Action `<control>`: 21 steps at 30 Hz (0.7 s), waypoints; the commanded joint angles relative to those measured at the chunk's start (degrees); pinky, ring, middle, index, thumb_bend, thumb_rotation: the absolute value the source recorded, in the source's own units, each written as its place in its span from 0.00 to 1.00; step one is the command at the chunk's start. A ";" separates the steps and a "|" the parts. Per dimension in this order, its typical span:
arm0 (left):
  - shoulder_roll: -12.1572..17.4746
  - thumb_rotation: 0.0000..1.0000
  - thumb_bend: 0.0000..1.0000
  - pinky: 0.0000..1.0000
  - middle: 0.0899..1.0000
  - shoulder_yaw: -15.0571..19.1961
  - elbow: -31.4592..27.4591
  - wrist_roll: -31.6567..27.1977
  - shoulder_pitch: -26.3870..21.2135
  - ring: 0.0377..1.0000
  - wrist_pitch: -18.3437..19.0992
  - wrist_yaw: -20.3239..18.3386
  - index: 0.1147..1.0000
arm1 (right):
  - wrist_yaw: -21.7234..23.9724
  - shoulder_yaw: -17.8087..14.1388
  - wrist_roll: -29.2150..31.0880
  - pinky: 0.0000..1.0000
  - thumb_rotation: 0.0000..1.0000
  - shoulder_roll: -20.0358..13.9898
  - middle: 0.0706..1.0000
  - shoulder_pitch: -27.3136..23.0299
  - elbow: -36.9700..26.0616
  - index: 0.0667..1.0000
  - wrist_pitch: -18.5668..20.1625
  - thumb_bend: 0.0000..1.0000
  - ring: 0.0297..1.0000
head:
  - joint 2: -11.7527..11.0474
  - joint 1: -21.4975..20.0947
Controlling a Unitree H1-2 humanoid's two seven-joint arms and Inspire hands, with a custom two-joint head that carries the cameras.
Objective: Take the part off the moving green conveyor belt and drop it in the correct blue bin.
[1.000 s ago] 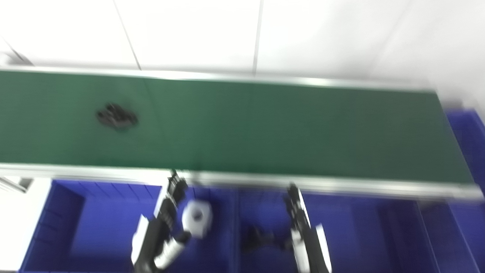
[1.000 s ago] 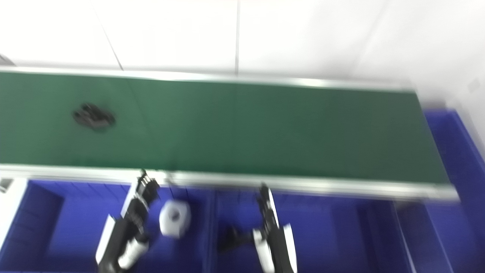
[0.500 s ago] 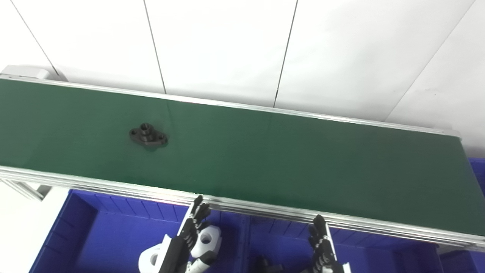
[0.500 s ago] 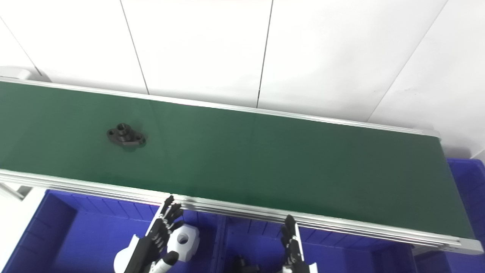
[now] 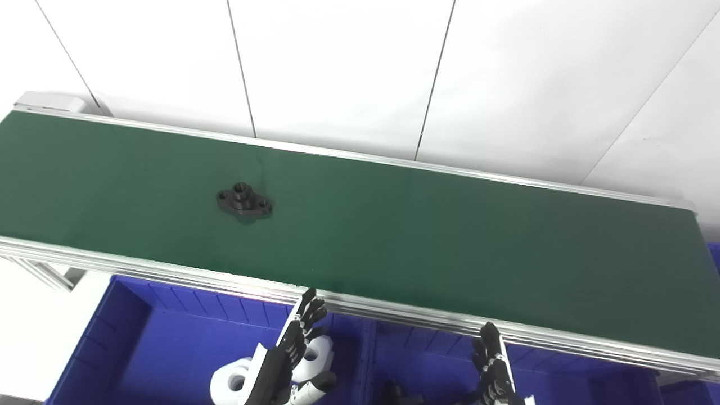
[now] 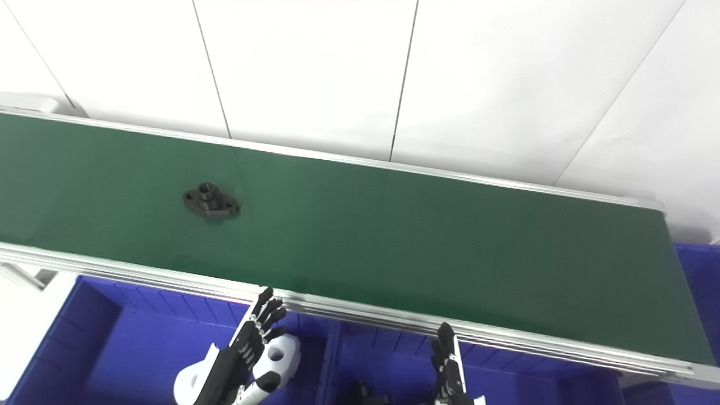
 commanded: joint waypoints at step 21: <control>1.79 0.73 0.87 0.83 0.95 -4.22 -1.07 1.20 -1.69 0.92 -2.43 5.40 0.98 | -1.54 -3.99 -14.18 0.96 0.86 3.38 0.92 -3.78 -14.33 0.97 2.29 0.87 0.92 | 0.02 -1.05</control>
